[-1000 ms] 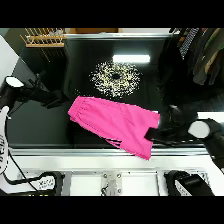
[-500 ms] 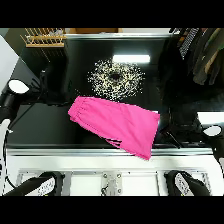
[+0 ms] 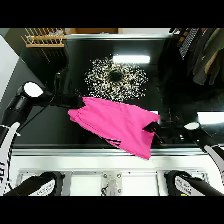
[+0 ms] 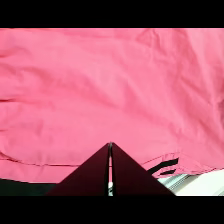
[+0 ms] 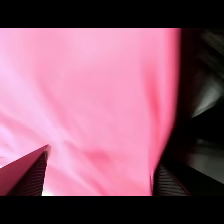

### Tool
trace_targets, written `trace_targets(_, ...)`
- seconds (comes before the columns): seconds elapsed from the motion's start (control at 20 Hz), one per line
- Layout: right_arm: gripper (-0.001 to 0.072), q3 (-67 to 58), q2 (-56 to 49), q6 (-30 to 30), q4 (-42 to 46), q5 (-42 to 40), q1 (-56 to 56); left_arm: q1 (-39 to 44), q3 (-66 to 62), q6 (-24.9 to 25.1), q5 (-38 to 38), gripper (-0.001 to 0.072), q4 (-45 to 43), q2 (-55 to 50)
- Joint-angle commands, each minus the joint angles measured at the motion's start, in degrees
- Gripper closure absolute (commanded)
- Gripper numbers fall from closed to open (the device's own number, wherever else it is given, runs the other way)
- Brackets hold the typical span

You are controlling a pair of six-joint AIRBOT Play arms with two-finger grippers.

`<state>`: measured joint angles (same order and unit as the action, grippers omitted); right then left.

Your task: Fold the clothes and pants, and hang the long-sleeved shirts on hangers.

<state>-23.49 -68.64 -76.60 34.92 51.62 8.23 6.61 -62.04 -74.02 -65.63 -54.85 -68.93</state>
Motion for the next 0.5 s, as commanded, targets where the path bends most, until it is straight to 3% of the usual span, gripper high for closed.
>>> trace_targets(0.0, 0.0115, 0.0, -3.7, 6.4, -12.1, -5.5, -7.4, 0.5, 0.0, 0.0, 0.1, 0.0692, 0.0, 0.0)
trace_targets(0.05, 0.0176, -0.4, -4.3, 8.7, -14.8, -5.8, -8.5, 0.5, 0.0, 0.0, 0.0, 0.0692, 0.1, 0.0)
trace_targets(0.15, 0.0384, -1.2, -4.8, 12.9, -18.0, -5.8, -9.2, 0.5, 0.0, 0.0, 0.0, 0.0692, 0.5, 0.1)
trace_targets(0.2, 0.0569, -1.8, -4.8, 14.1, -18.3, -5.8, -9.2, 0.5, 0.0, 0.0, -0.1, 0.0692, 0.6, 0.0)
trace_targets(0.25, 0.0709, -2.6, -4.7, 15.1, -18.3, -5.7, -9.2, 0.5, 0.0, 0.0, -0.1, 0.0692, 0.6, 0.0)
trace_targets(0.45, 0.0710, -12.1, -4.5, 13.3, -10.7, -4.5, -6.0, 0.5, 0.0, 0.0, -0.4, 0.0692, 0.5, 0.0)
